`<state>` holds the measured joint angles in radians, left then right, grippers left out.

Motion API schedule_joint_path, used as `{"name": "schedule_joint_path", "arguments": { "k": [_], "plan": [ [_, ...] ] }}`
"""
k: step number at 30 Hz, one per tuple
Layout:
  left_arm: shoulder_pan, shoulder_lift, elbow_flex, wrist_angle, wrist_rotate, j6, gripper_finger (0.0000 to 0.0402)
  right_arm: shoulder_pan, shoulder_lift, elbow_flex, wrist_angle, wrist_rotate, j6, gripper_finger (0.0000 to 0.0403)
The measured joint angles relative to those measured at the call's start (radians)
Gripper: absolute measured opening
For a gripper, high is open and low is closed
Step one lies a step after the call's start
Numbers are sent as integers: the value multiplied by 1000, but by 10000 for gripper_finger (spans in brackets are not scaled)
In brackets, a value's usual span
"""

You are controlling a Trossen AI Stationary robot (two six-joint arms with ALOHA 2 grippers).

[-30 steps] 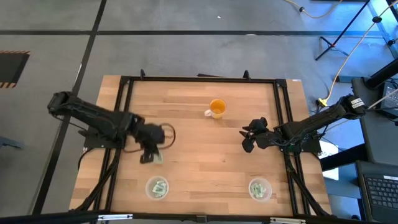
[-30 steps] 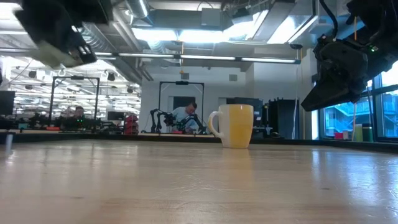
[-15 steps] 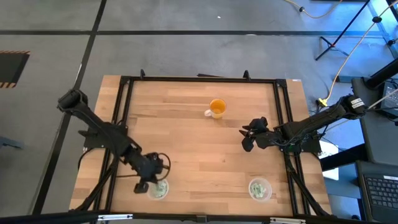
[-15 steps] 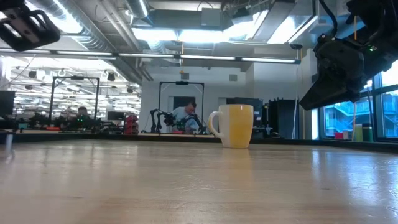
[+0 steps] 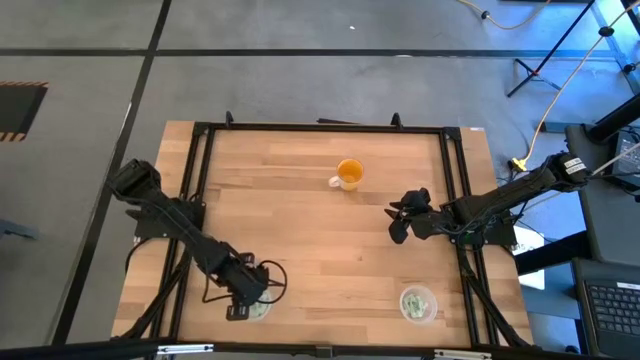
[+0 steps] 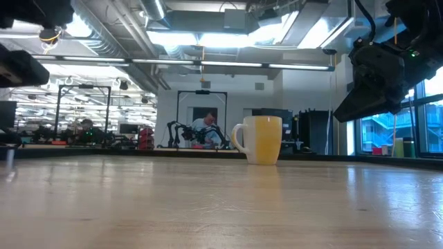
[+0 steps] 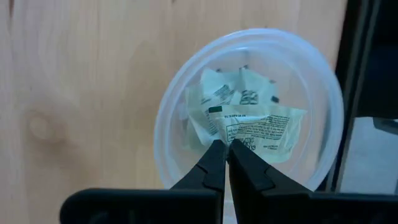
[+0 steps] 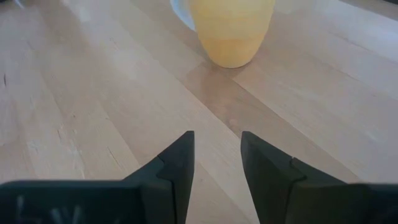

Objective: Pick and place items into bin
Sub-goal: Put the stevia packet into the left transparent bin, then return to Home Position

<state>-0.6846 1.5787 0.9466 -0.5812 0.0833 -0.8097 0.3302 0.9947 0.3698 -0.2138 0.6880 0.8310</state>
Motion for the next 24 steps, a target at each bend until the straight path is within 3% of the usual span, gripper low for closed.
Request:
{"name": "schedule_joint_path", "arguments": {
  "k": [5,17,24],
  "plan": [
    [0,-2,1,1,46,9,8,0,0,0,0,0,-1,135],
    [39,-37,1,-8,67,51,81,0,0,0,0,0,-2,135],
    [88,-186,1,-46,24,153,79,0,0,0,10,-15,16,135]
  ]
}}
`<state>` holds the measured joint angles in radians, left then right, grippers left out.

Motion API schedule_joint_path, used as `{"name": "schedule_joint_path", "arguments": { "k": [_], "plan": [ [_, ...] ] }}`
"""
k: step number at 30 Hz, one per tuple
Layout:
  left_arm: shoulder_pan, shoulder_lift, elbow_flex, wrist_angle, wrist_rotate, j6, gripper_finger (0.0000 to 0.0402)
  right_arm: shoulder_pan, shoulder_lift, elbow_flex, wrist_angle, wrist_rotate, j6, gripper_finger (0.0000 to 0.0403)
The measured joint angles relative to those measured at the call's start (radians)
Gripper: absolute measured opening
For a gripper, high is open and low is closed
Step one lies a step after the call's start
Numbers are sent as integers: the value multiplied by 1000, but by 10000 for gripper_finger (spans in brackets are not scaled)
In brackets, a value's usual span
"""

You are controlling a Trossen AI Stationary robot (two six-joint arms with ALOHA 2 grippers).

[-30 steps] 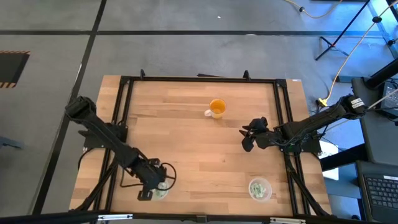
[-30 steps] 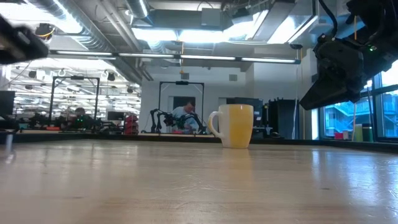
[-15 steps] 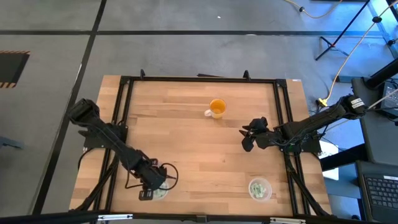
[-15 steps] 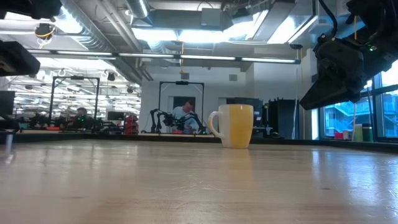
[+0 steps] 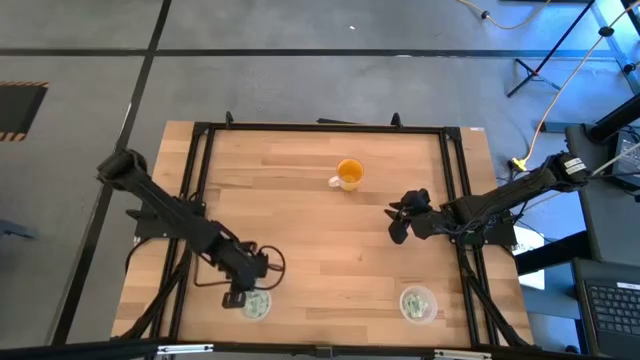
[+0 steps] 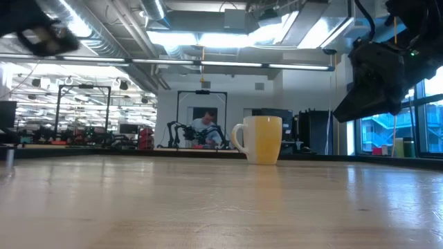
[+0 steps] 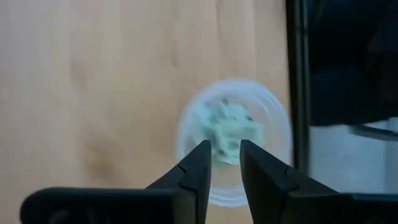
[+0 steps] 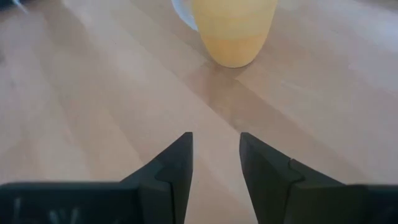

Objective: Pick and place items into bin
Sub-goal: Return to Home Position

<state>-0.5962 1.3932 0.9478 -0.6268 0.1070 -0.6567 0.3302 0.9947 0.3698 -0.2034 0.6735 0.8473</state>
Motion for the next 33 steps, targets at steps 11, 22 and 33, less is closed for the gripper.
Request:
{"name": "schedule_joint_path", "arguments": {
  "k": [11,22,33],
  "plan": [
    [191,-294,0,-27,-308,392,74,-121,-40,0,53,-194,-110,135],
    [506,-553,-99,47,-295,627,74,-262,-350,0,5,-278,-357,135],
    [654,-851,-330,151,-189,653,74,-262,-617,0,-161,-312,-414,135]
  ]
}}
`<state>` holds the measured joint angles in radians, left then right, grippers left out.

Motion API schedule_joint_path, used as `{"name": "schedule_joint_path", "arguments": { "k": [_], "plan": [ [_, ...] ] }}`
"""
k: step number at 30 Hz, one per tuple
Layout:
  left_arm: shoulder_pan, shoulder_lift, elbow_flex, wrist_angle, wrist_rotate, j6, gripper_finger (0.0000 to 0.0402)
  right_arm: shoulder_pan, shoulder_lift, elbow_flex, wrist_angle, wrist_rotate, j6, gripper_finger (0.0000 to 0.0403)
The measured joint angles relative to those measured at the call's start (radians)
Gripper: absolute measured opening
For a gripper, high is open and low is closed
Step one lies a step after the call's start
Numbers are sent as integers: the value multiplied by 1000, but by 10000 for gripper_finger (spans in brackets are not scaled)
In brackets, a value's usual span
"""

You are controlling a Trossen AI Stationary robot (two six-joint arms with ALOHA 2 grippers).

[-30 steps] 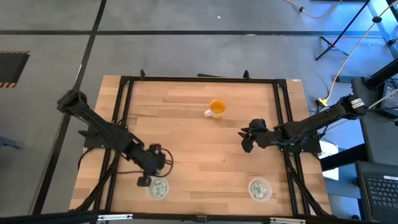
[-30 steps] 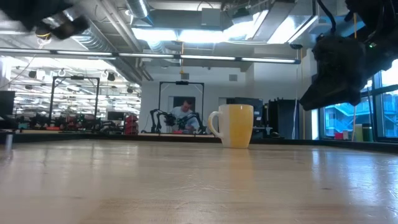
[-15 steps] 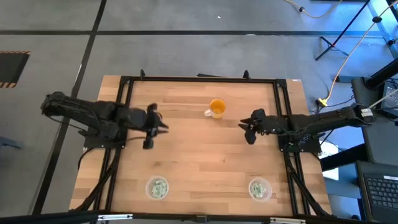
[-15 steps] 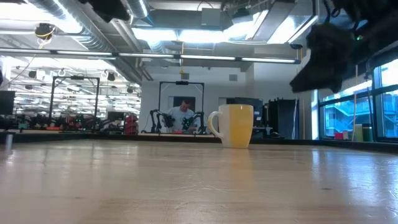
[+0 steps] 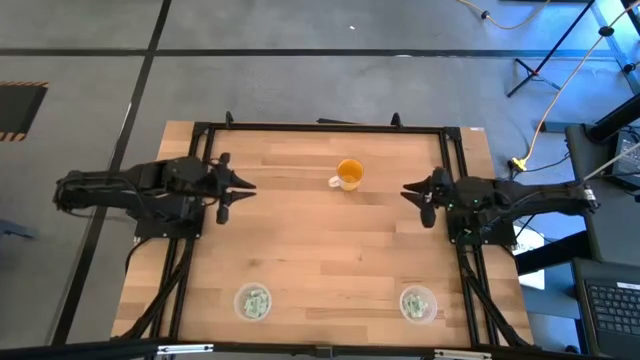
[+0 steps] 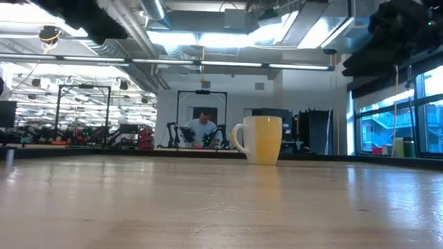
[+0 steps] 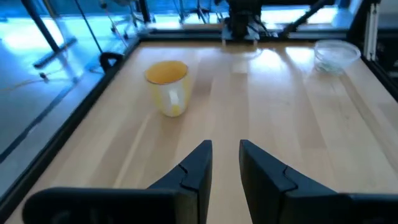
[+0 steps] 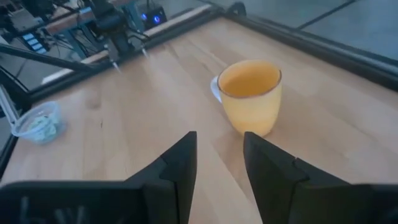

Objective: Pick and place items into bin
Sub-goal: Return to Home Position

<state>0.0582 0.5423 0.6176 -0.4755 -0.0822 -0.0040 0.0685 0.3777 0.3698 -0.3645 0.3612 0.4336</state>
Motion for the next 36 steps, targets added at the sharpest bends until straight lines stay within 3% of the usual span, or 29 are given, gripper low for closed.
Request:
{"name": "schedule_joint_path", "arguments": {
  "k": [10,16,24,36],
  "plan": [
    [69,-279,-160,9,1,-38,74,0,-150,0,-24,0,-84,135],
    [77,-399,-176,46,-16,-87,74,0,-215,-1,-31,0,-126,135],
    [77,-414,-197,107,-36,-63,74,0,-331,-138,76,0,-155,135],
    [77,-470,-415,298,-37,-76,74,1,-377,-249,205,-24,-182,135]
  ]
}}
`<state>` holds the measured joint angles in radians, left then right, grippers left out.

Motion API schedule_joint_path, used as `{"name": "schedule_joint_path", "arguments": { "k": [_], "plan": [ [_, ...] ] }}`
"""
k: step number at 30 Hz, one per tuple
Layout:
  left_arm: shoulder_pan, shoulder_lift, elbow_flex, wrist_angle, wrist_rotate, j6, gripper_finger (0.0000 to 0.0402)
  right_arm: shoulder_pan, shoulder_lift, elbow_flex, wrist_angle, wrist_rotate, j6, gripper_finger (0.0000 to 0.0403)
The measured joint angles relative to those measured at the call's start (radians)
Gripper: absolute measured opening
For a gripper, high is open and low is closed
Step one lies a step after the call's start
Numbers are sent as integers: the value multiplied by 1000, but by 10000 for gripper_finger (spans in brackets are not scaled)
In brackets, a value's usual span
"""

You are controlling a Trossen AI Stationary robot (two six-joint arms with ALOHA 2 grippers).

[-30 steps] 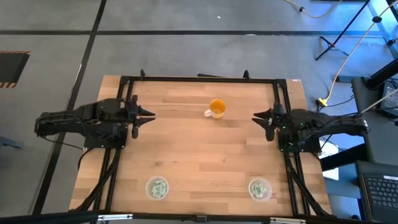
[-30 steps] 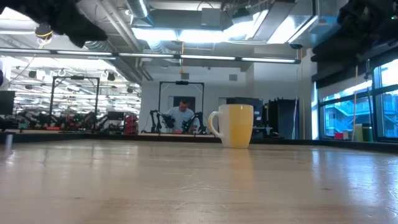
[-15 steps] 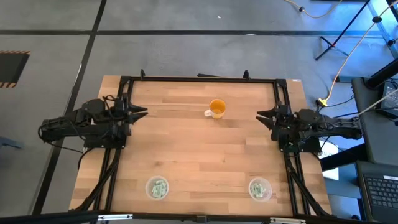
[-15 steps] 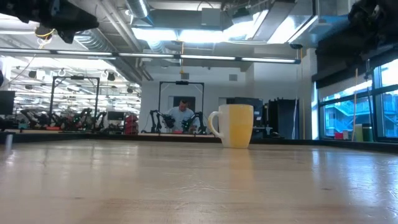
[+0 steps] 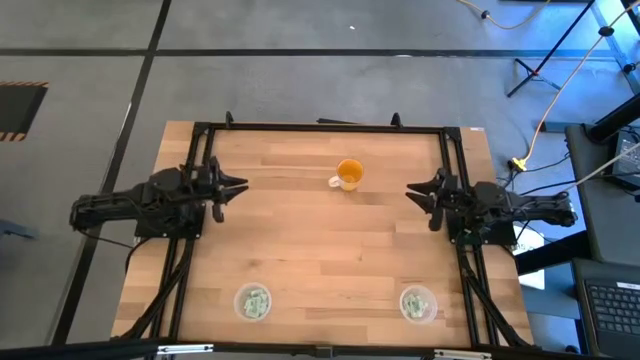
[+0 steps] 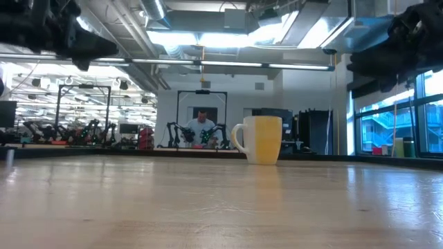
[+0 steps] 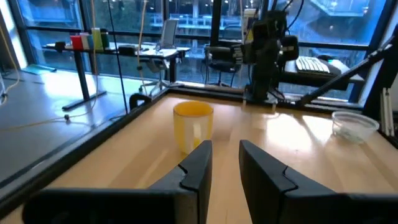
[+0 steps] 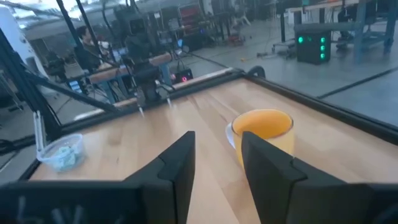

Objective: Pick and place items into bin
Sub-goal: Return to Home Position

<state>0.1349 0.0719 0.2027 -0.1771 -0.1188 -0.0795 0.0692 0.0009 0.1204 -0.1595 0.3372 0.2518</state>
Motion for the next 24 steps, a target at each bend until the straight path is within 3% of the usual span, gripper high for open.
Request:
{"name": "schedule_joint_path", "arguments": {
  "k": [5,12,24],
  "plan": [
    [0,-67,-83,49,0,-7,74,0,0,-51,48,-1,-21,135],
    [0,-71,-166,126,-14,-39,74,0,0,-64,90,-3,-21,135],
    [0,-65,-195,208,-15,-14,74,0,3,-69,89,-2,-23,135]
  ]
}}
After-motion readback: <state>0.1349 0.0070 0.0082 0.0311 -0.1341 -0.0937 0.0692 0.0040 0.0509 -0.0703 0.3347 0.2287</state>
